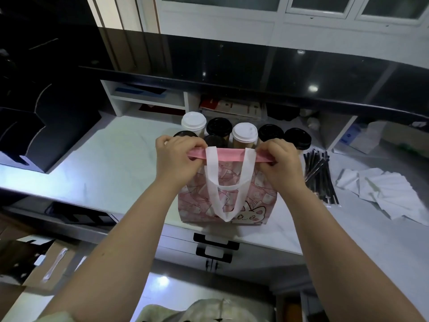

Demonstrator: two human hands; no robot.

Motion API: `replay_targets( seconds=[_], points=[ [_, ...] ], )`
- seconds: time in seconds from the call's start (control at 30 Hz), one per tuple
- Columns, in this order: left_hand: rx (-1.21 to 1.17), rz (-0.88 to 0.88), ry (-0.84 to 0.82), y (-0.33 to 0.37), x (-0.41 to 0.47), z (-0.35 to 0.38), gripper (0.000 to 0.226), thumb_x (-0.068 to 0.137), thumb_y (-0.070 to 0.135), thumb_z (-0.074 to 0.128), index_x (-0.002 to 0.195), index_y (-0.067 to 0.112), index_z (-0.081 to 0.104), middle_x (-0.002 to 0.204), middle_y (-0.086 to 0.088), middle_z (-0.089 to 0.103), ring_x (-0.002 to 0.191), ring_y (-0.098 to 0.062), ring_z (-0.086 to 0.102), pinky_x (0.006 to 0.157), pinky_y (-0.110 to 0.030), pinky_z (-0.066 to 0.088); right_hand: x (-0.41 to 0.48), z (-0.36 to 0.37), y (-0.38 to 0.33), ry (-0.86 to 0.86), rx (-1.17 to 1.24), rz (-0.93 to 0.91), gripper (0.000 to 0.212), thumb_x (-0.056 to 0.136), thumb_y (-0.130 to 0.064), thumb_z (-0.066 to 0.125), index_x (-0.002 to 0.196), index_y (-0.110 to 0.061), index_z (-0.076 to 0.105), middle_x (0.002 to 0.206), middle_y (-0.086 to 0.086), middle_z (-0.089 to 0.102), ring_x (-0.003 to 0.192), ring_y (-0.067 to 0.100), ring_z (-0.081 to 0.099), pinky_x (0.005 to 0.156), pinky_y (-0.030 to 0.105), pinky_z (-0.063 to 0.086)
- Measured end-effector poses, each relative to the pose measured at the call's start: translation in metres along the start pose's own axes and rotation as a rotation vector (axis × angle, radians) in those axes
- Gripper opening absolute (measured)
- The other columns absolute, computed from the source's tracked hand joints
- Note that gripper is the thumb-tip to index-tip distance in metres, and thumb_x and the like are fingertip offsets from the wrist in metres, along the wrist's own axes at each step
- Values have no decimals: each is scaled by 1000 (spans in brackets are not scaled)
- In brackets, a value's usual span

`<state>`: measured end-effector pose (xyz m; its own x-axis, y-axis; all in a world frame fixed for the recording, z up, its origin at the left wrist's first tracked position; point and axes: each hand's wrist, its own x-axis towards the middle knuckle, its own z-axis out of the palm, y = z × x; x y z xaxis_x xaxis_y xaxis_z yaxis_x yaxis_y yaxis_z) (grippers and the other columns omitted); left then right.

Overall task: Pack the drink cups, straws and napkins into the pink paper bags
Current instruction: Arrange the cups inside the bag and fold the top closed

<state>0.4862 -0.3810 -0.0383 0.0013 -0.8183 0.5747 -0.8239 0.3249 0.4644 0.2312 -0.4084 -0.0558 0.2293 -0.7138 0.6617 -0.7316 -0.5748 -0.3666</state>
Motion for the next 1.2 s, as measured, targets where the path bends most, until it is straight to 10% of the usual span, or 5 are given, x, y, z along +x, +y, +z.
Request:
replay_targets(
  seconds=[0.2, 0.5, 0.8, 1.0, 1.2],
  points=[
    [-431, -213, -69, -4, 2, -12, 39, 73, -5, 74, 70, 33, 66, 81, 7, 73, 82, -13, 68, 76, -32, 55, 3, 1, 9, -27, 28, -24, 35, 57, 10, 76, 83, -10, 65, 84, 2, 64, 76, 29, 59, 64, 52, 46],
    [-57, 167, -110, -26, -9, -16, 14, 74, 23, 75, 86, 29, 75, 103, 16, 72, 100, -3, 64, 97, -41, 35, -7, -19, 6, -105, 6, -122, 26, 83, -27, 66, 99, -9, 74, 105, 6, 67, 95, 24, 61, 81, 41, 50],
    [-156, -61, -152, -16, -1, -18, 28, 80, 17, 79, 107, 19, 71, 94, 4, 71, 90, -14, 63, 89, -23, 44, -6, -30, -8, -183, 148, 467, 27, 85, -14, 71, 111, -21, 67, 102, -6, 63, 99, 14, 56, 86, 31, 47],
    [62, -52, -154, -19, -2, -14, 5, 88, 17, 68, 89, 20, 71, 88, 6, 70, 89, -22, 57, 95, -33, 31, -1, -21, -6, -199, 117, 589, 8, 85, -8, 66, 83, -16, 66, 88, 2, 67, 85, 23, 63, 78, 43, 55],
    [-74, -112, -228, -18, -6, -30, 15, 87, 9, 68, 96, 21, 72, 92, 7, 70, 91, -15, 62, 91, -32, 46, -3, -42, -11, -275, 156, 568, 18, 90, -8, 63, 88, -24, 67, 93, 1, 67, 87, 17, 60, 78, 29, 50]
  ],
)
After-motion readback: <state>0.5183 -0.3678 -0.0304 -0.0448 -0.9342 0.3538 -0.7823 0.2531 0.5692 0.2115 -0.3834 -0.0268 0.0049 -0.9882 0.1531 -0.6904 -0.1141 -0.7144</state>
